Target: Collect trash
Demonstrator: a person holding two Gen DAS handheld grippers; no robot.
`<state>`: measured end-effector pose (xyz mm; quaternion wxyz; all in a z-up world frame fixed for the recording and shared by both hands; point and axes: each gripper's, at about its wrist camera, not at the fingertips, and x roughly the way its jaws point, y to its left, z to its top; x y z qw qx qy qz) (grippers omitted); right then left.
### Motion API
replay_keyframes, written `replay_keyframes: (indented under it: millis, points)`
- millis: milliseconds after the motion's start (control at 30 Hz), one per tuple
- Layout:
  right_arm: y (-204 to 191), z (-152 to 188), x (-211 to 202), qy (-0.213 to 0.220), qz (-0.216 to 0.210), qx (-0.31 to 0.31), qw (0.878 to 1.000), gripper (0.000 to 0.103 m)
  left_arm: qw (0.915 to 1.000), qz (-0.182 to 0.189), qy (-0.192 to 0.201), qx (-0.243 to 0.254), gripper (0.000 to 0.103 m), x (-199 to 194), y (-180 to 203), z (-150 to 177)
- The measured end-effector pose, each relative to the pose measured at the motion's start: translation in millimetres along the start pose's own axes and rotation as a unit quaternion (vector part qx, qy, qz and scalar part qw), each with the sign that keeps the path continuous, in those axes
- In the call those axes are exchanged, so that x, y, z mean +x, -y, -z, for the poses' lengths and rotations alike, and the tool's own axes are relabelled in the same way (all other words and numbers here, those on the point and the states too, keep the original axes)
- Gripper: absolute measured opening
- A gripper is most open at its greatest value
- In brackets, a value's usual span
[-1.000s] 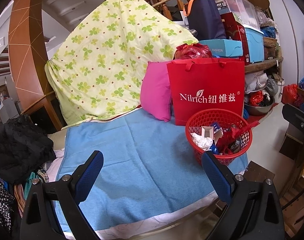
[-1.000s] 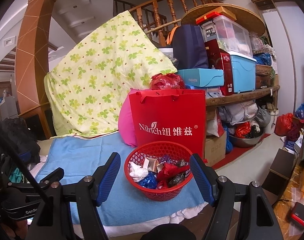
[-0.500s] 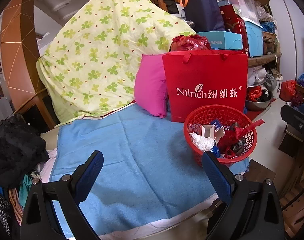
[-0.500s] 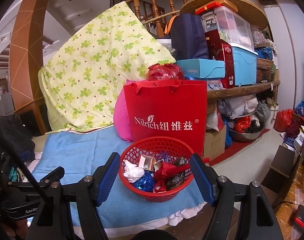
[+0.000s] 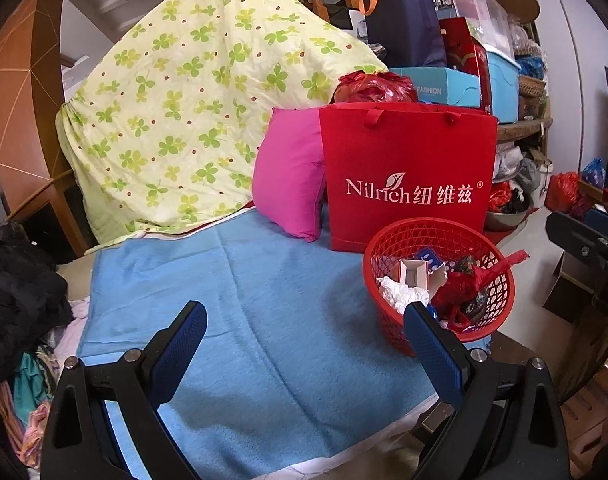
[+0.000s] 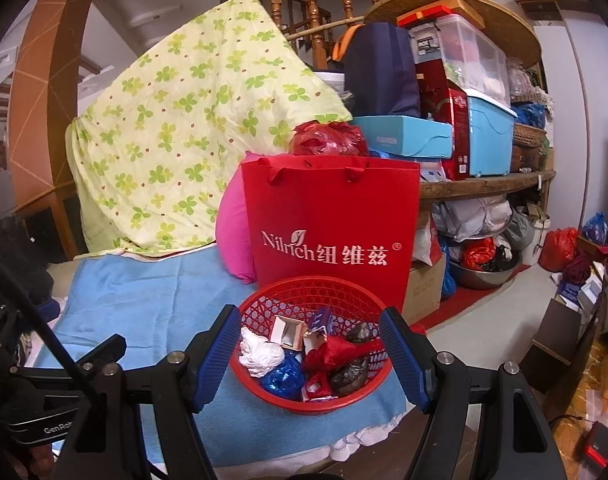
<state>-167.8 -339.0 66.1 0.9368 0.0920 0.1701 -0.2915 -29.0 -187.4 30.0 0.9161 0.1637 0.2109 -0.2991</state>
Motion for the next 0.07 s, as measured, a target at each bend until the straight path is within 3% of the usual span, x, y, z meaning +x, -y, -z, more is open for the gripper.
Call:
replay_keyframes:
  millis: [67]
  points:
    - [-12.2,-1.6,3.6,0.0,-0.007,-0.011,1.0,0.075,0.9996,0.011,0.001,-0.025,0.099,5.7,-21.4,3.8]
